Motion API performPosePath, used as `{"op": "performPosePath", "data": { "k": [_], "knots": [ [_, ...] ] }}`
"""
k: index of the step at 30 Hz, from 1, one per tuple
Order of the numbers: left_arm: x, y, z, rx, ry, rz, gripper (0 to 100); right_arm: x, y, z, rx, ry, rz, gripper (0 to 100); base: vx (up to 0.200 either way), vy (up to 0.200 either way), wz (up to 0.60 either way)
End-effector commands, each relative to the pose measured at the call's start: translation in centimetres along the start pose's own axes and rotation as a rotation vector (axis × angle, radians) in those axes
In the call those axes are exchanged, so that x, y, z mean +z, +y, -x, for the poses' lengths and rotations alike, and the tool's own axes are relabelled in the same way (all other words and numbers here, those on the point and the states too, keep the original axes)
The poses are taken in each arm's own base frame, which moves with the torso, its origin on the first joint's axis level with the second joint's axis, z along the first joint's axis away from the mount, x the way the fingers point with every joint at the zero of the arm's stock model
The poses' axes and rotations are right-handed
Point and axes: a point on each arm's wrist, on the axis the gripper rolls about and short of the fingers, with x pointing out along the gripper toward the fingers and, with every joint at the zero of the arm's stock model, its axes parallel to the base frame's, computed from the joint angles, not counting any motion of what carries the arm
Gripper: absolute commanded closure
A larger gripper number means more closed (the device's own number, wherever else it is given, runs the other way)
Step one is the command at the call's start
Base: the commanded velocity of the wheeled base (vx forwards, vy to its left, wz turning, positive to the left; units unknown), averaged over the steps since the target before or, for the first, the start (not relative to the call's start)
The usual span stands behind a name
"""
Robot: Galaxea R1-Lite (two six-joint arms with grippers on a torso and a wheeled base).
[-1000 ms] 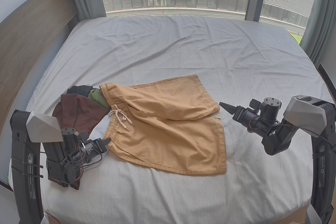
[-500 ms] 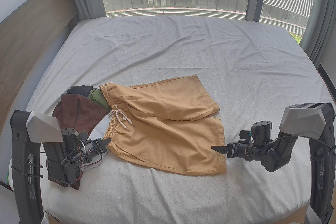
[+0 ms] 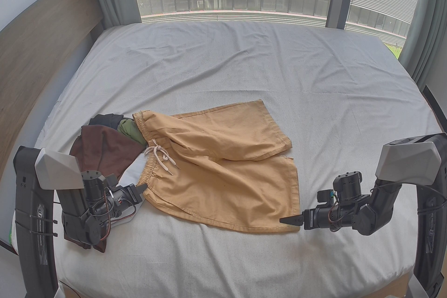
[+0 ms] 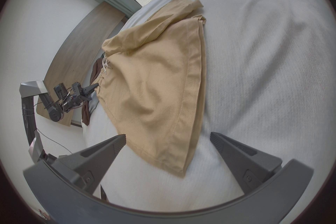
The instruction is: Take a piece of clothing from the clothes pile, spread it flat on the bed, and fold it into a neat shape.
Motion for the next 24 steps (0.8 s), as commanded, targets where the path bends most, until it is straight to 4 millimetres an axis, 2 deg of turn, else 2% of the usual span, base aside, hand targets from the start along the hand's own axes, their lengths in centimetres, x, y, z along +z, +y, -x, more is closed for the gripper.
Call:
{"op": "performPosePath", "data": {
  "k": [1,19,20,24],
  "knots": [
    [0.05,0.03,0.02,0.001,-0.002,0.0,100,-0.03,0.47,0.22,0.012,0.001,0.01,0,0.0,0.0,0.0],
    [-0.04,-0.03,-0.03,0.0,0.0,-0.002,100,-0.29,0.87,-0.17,0.06,0.019,0.016,0,0.0,0.0,0.0],
    [-0.04,-0.03,-0.03,0.0,0.0,-0.004,100,-0.29,0.87,-0.17,0.06,0.019,0.016,100,0.0,0.0,0.0],
    [-0.04,-0.03,-0.03,0.0,0.0,-0.002,100,-0.23,0.7,-0.09,0.056,0.016,0.012,100,0.0,0.0,0.0]
  ]
}}
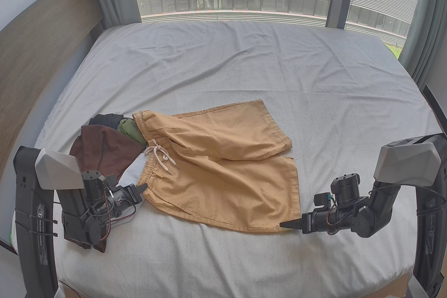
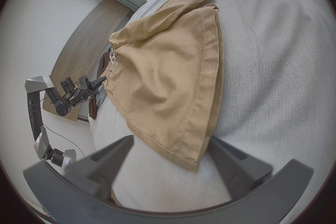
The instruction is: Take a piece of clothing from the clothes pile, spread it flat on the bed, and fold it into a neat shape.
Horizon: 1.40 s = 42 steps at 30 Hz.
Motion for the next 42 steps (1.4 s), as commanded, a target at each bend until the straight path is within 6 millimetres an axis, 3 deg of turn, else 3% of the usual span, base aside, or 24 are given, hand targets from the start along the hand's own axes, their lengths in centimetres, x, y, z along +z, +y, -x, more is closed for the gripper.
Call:
{"op": "performPosePath", "data": {
  "k": [1,15,23,25,30,42],
  "knots": [
    [0.0,0.0,0.0,0.0,0.001,0.001,100,0.0,-0.1,0.0,-0.002,-0.004,0.0,100,0.0,0.0,0.0],
    [-0.4,0.0,0.2,0.005,0.014,0.002,100,0.2,0.0,0.9,-0.008,-0.013,-0.006,100,0.0,0.0,0.0],
    [0.4,-1.8,2.8,-0.018,0.032,0.008,100,0.1,1.2,3.2,-0.015,0.001,-0.016,100,0.0,0.0,0.0],
    [0.7,-2.6,4.5,-0.035,0.05,0.014,100,-0.1,0.8,3.9,-0.031,-0.001,-0.026,100,0.0,0.0,0.0],
    [0.1,-3.4,6.5,-0.022,0.093,0.03,100,-0.6,0.7,4.8,-0.042,0.004,-0.019,100,0.0,0.0,0.0],
    [-1.5,-4.3,9.0,-0.002,0.176,0.018,100,-2.4,1.1,6.0,-0.053,0.055,-0.018,100,0.0,0.0,0.0]
  ]
}}
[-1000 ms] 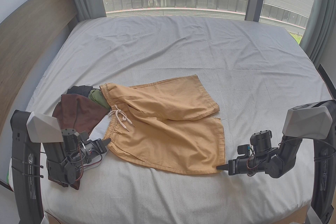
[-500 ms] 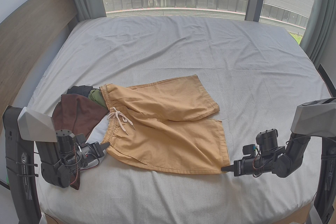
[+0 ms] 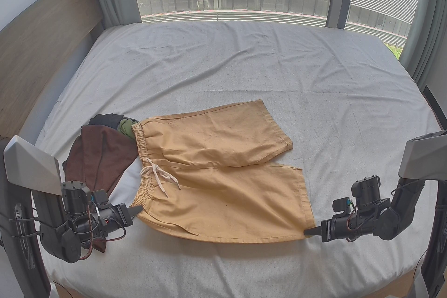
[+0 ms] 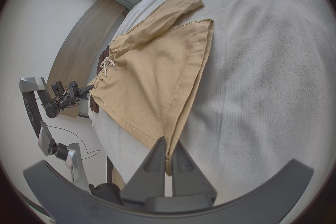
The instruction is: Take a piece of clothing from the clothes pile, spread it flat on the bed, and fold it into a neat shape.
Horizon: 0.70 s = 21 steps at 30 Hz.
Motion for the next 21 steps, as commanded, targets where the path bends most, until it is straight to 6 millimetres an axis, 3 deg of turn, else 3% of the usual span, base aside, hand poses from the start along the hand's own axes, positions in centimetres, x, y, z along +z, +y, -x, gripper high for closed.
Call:
{"op": "performPosePath", "data": {
  "k": [1,21],
  "knots": [
    [-0.4,-0.4,0.9,0.003,0.017,-0.013,100,-0.7,0.1,0.5,-0.005,0.016,0.0,100,0.0,0.0,0.0],
    [-3.0,-0.5,4.0,0.067,0.133,-0.054,100,-2.6,0.4,1.8,-0.017,0.066,-0.003,100,0.0,0.0,0.0]
  ]
}}
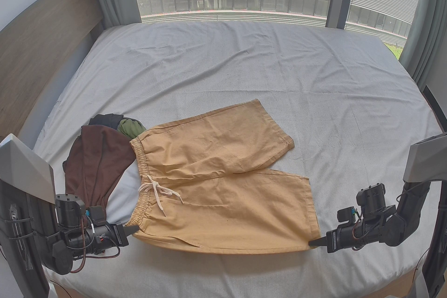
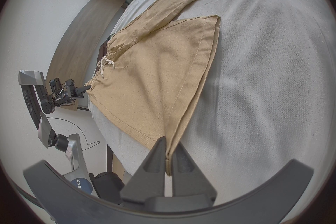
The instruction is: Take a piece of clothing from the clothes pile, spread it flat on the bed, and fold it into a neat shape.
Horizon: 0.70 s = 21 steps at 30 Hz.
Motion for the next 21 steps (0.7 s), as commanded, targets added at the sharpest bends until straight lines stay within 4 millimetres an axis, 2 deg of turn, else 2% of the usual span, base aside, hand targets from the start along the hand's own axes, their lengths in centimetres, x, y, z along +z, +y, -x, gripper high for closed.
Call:
{"op": "performPosePath", "data": {
  "k": [1,10,19,21],
  "knots": [
    [-0.7,0.0,0.6,0.014,0.032,0.005,100,-0.4,0.1,0.2,0.0,0.008,-0.003,100,0.0,0.0,0.0],
    [-1.0,0.1,0.7,0.012,0.047,0.0,100,-0.6,0.2,0.3,0.0,0.012,0.013,100,0.0,0.0,0.0],
    [0.4,-0.5,0.4,-0.02,-0.019,-0.032,100,1.0,0.4,0.4,0.036,-0.119,0.077,100,0.0,0.0,0.0],
    [1.3,-0.9,0.5,-0.038,-0.063,-0.035,100,1.8,0.8,0.9,0.044,-0.176,0.106,100,0.0,0.0,0.0]
  ]
}}
